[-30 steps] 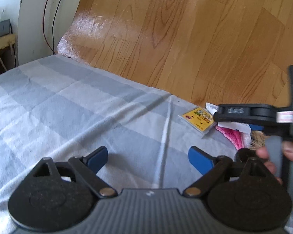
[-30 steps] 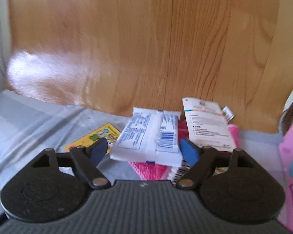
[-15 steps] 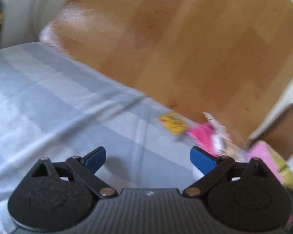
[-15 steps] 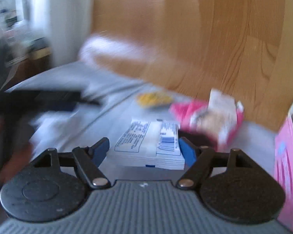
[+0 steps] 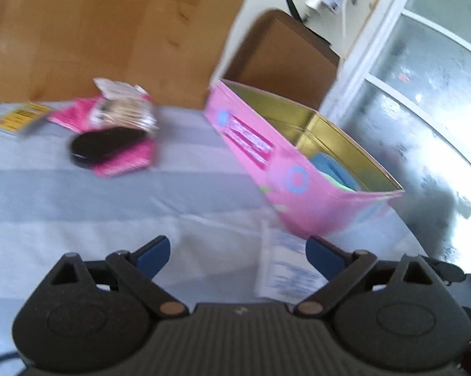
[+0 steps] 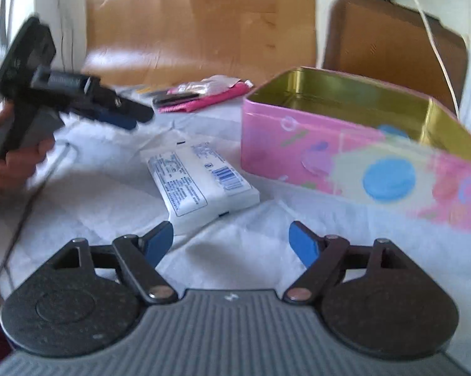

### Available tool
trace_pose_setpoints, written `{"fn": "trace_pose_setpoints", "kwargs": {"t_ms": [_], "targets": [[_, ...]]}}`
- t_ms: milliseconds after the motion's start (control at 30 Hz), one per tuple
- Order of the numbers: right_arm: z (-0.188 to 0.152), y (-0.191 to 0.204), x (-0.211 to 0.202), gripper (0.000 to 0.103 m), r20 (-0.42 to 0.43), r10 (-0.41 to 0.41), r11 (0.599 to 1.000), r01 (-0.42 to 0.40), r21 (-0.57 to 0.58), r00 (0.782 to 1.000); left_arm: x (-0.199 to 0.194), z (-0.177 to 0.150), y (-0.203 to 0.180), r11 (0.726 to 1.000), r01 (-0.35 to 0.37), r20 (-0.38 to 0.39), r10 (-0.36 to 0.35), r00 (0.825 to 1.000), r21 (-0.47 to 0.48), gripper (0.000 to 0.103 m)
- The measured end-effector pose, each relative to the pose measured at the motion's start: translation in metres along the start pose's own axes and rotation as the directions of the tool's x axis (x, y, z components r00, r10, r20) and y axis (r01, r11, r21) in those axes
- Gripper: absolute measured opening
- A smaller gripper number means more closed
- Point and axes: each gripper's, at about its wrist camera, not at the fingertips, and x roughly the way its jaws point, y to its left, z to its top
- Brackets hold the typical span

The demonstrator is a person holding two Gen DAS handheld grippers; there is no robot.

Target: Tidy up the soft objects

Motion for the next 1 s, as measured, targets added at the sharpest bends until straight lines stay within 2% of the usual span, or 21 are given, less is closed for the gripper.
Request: {"fn": "trace_pose_setpoints", "kwargs": {"t_ms": [67,167,200,233,267,333,367,400,467,500,567,600,667,733,767,867,933,1000], "targets": [[0.000,0.004,0.000,0.082,0.014,0.034,0.999,-0.034,0.015,0.999,0.010,-0.002,-0.014,1.000,0.014,-0.022,-0.014,1.000,0.000,0.096],[0.000,0.018,0.009,0.081,0.022,0.072,0.997,-0.071,-0.029,0.997,0.026,-0.005,-0.032,1.000,-0.009,-0.068,0.010,0.998,0.019,0.087],[0.002,0.021,0.017,0.074,0.021,0.081,0.996,-0.080,-0.045,0.996,0.029,-0.008,-0.039,0.999,-0.011,-0.075,0.014,0.997,0.031,0.082],[0.003,0.025,0.022,0.067,0.015,0.084,0.995,-0.083,-0.054,0.996,0.030,-0.009,-0.042,0.999,-0.018,-0.077,0.021,0.997,0.045,0.073],[0.004,0.026,0.023,0.059,0.035,0.067,0.996,-0.065,-0.065,0.997,0.032,-0.011,-0.047,0.998,-0.023,-0.082,0.028,0.996,0.061,0.072],[0.006,0.029,0.024,0.018,0.049,0.061,0.995,-0.057,-0.080,0.997,0.033,-0.015,-0.058,0.996,-0.007,-0.095,0.015,0.995,0.084,0.070],[0.009,0.028,0.025,0.012,0.045,0.098,0.994,-0.096,-0.059,0.994,0.029,-0.017,-0.061,0.997,-0.006,-0.097,0.014,0.995,0.082,0.069],[0.011,0.025,0.021,0.007,0.055,0.147,0.989,-0.145,-0.027,0.988,0.024,-0.018,-0.062,0.998,0.037,-0.114,-0.030,0.993,0.058,0.063],[0.016,0.024,0.004,0.007,0.130,0.195,0.981,-0.195,-0.013,0.972,0.012,-0.014,-0.064,0.983,0.180,-0.112,-0.181,0.977,-0.022,0.061],[0.020,0.025,-0.005,0.007,0.172,0.186,0.982,-0.183,-0.034,0.967,0.002,-0.008,-0.073,0.979,0.204,-0.091,-0.203,0.975,-0.002,0.061],[0.030,0.023,-0.019,0.007,0.249,0.151,0.988,-0.143,-0.049,0.957,-0.011,0.003,-0.098,0.980,0.159,-0.040,-0.155,0.987,0.119,0.062],[0.034,0.019,-0.025,0.007,0.269,0.133,0.991,-0.125,-0.047,0.954,-0.015,0.010,-0.110,0.974,0.155,-0.024,-0.154,0.988,0.164,0.064],[0.035,0.010,-0.031,0.011,0.264,0.129,0.991,-0.120,-0.050,0.956,-0.015,0.019,-0.124,0.961,0.190,-0.018,-0.190,0.982,0.200,0.070],[0.026,-0.002,-0.039,0.011,0.227,0.162,0.987,-0.154,-0.052,0.960,-0.011,0.024,-0.132,0.957,0.170,-0.018,-0.170,0.985,0.236,0.081],[0.020,-0.007,-0.041,0.013,0.218,0.155,0.988,-0.147,-0.051,0.964,-0.009,0.025,-0.131,0.957,0.153,-0.015,-0.154,0.988,0.246,0.082],[0.001,-0.024,-0.048,0.023,0.176,0.119,0.993,-0.116,-0.025,0.977,0.003,0.022,-0.115,0.974,0.131,-0.044,-0.124,0.991,0.186,0.083],[-0.009,-0.033,-0.051,0.049,0.168,0.061,0.998,-0.063,0.008,0.984,0.010,0.016,-0.102,0.984,0.118,-0.075,-0.109,0.991,0.131,0.085],[-0.015,-0.041,-0.049,0.054,0.157,-0.002,1.000,-0.002,0.030,0.988,0.020,0.010,-0.095,0.990,0.110,-0.105,-0.101,0.989,0.091,0.089]]}}
